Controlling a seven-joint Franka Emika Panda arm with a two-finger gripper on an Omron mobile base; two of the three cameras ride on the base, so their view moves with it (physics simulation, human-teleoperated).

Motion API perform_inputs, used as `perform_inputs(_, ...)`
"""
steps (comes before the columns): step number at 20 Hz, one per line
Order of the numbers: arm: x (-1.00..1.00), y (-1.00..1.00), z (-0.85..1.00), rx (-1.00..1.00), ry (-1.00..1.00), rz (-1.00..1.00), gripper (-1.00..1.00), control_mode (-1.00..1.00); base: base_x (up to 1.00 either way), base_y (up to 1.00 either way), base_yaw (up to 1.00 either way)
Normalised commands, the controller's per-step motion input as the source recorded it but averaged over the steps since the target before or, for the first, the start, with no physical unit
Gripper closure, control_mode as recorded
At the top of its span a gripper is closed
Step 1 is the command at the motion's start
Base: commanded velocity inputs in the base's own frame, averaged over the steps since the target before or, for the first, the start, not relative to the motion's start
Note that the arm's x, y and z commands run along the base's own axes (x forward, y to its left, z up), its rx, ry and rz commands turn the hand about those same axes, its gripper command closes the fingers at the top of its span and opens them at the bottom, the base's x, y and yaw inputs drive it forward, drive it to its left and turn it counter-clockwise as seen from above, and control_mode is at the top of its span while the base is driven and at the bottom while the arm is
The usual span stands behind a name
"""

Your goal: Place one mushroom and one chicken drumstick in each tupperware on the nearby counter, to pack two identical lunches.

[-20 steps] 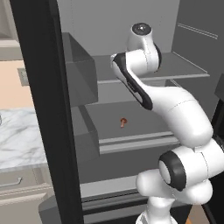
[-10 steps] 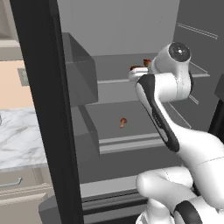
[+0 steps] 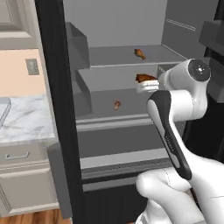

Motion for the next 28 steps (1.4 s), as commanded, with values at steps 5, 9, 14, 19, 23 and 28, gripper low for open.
perform_inputs(5, 0.00, 0.00, 0.00, 0.00, 0.00, 0.00, 1.00, 1.00, -1.00, 0.00, 0.05)
perform_inputs(9, 0.00, 0.00, 0.00, 0.00, 0.00, 0.00, 1.00, 1.00, -1.00, 0.00, 0.04)
perform_inputs(14, 0.00, 0.00, 0.00, 0.00, 0.00, 0.00, 1.00, 1.00, -0.97, 0.06, 0.02)
perform_inputs(19, 0.00, 0.00, 0.00, 0.00, 0.00, 0.00, 1.00, 1.00, -0.47, 0.64, 0.00)
perform_inputs(23, 0.00, 0.00, 0.00, 0.00, 0.00, 0.00, 1.00, 1.00, -0.02, 1.00, 0.00)
perform_inputs(28, 0.00, 0.00, 0.00, 0.00, 0.00, 0.00, 1.00, 1.00, 0.00, 1.00, 0.00)
